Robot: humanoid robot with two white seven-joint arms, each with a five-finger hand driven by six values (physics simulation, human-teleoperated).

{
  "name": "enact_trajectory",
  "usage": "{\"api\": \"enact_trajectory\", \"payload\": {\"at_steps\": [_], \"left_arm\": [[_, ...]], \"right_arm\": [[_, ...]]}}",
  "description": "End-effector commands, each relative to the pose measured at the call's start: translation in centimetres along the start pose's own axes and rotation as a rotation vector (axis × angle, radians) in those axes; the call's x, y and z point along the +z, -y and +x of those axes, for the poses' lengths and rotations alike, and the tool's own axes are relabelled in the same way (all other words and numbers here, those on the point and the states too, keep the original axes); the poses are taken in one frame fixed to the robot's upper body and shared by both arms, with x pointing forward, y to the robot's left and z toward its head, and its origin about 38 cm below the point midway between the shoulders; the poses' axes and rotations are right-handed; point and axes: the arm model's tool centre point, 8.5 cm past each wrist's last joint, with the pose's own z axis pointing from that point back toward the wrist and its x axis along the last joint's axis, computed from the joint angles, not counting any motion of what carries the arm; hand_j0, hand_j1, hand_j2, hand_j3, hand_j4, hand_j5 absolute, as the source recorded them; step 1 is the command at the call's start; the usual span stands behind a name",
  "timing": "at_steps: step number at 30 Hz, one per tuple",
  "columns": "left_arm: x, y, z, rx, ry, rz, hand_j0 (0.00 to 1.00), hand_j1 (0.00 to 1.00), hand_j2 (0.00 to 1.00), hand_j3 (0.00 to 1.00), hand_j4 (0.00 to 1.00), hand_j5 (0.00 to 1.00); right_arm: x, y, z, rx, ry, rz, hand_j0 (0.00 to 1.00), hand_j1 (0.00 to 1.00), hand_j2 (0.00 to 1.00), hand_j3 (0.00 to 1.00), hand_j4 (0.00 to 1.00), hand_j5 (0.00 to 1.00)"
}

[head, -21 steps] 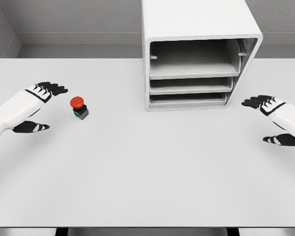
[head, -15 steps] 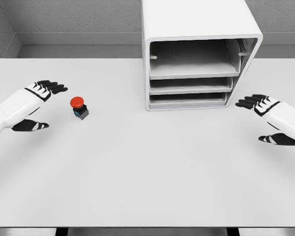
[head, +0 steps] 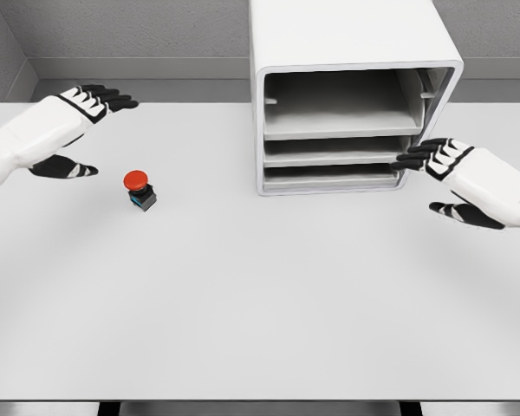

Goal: Slide open multi-storey tabletop storage cabinets and put open load switch and slide close multi-storey tabletop storage cabinets

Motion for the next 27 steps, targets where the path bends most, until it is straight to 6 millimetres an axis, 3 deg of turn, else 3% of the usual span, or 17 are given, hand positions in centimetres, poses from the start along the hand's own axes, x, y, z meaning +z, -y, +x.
{"api": "enact_trajectory", "payload": {"at_steps": [1, 4, 15, 21, 27], "left_arm": [[-0.3, 0.4, 0.2, 0.013, 0.007, -0.003, 1.0, 1.0, 1.0, 1.0, 1.0, 1.0], [0.3, -0.4, -0.1, -0.021, 0.008, -0.033, 1.0, 1.0, 1.0, 1.0, 1.0, 1.0], [-1.2, 3.1, 1.3, -0.004, 0.072, -0.16, 1.0, 1.0, 1.0, 1.0, 1.0, 1.0], [-1.3, 5.4, 0.1, 0.048, 0.045, -0.218, 1.0, 1.0, 1.0, 1.0, 1.0, 1.0], [-2.0, 6.0, -0.5, 0.058, 0.038, -0.236, 1.0, 1.0, 1.0, 1.0, 1.0, 1.0]], "right_arm": [[-0.7, -1.3, 0.8, -0.031, 0.031, 0.024, 0.64, 0.64, 0.64, 0.64, 0.64, 0.64], [-2.0, -1.3, 1.3, -0.032, 0.056, 0.002, 0.64, 0.64, 0.64, 0.64, 0.64, 0.64], [-6.1, -0.5, 2.8, -0.029, 0.161, -0.03, 0.64, 0.64, 0.64, 0.64, 0.64, 0.64], [-9.2, -1.2, 1.7, -0.07, 0.16, -0.046, 0.64, 0.64, 0.64, 0.64, 0.64, 0.64], [-10.8, -2.6, 0.4, -0.118, 0.13, -0.036, 0.64, 0.64, 0.64, 0.64, 0.64, 0.64]]}}
